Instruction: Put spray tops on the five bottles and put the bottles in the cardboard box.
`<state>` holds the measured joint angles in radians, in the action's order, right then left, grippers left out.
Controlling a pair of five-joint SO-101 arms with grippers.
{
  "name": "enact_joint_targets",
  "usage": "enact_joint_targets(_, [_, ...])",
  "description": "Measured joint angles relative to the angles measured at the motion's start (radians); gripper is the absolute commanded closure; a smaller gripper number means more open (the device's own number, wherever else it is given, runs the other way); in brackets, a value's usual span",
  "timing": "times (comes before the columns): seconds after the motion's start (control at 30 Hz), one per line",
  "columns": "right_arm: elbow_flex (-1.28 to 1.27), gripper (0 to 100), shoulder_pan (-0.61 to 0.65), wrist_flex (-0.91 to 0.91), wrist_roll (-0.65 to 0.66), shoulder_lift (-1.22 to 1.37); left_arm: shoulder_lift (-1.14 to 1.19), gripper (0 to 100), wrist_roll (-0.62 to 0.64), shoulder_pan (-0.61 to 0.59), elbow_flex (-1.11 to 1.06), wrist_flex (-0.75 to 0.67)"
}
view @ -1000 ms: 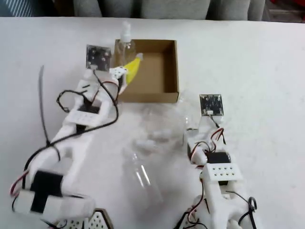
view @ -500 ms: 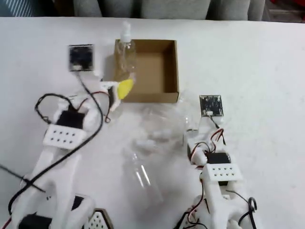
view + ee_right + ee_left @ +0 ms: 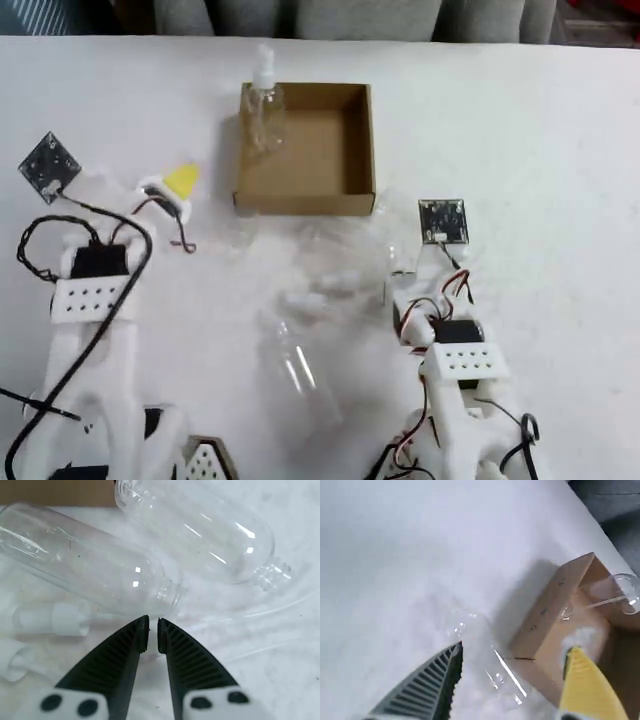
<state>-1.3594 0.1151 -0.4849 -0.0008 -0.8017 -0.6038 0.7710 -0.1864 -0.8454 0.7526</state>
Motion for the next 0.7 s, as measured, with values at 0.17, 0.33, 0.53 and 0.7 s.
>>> enact_joint_targets(0.17, [0.0,98.1,0.0,0.0,0.0,0.0,0.003,68,0.017,0.008,-0.006,0.0])
enact_joint_targets(0.33, [0.0,98.1,0.0,0.0,0.0,0.0,0.123,68,0.074,0.021,0.015,0.0])
enact_joint_targets(0.53, [0.0,98.0,0.0,0.0,0.0,0.0,0.272,68,0.126,0.028,0.051,0.0])
enact_joint_targets(0.7, [0.0,98.0,0.0,0.0,0.0,0.0,0.282,68,0.175,0.028,0.051,0.0])
